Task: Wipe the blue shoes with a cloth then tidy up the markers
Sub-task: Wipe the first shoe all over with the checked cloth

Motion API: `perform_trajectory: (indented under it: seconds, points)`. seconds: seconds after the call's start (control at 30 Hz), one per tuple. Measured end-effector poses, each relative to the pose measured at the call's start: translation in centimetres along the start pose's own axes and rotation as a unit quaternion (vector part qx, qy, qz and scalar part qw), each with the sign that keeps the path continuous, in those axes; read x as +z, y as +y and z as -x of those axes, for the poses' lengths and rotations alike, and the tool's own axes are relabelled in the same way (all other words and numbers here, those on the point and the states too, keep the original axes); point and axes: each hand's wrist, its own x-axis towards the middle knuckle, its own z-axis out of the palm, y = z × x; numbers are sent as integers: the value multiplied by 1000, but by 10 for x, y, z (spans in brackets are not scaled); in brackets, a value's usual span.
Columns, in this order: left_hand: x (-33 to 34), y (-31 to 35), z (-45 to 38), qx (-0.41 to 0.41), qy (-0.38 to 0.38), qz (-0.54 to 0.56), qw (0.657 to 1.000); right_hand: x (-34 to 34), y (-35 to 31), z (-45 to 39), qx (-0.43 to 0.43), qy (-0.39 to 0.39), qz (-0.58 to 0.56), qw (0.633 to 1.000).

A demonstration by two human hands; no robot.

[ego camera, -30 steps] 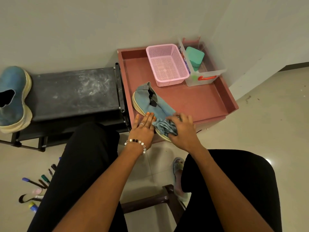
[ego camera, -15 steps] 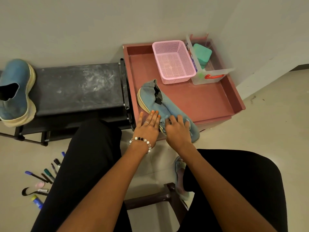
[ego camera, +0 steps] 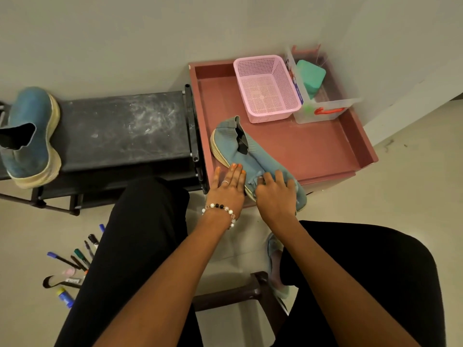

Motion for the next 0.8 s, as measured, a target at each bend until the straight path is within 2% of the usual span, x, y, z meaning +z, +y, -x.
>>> perform_trajectory:
  seconds: [0.17,0.33,0.47,0.6,0.8]
  points:
    - [0,0,3,1,-6,-22,1000,-5,-6,-30,-41,54,64,996]
    - [2,-3,0,-2,-27,-25,999,-21,-15,-68,-76,70,35,994]
    - [5,-3,-2,-7,-29,-9,1000,-15,-3,-42,-57,76,64,993]
    - [7,0,-3,-18,-22,28,999,3,19,-1,-57,1,31,998]
    - [4,0,-3,-17,-23,25,999,-9,-2,-26,-63,25,27,997]
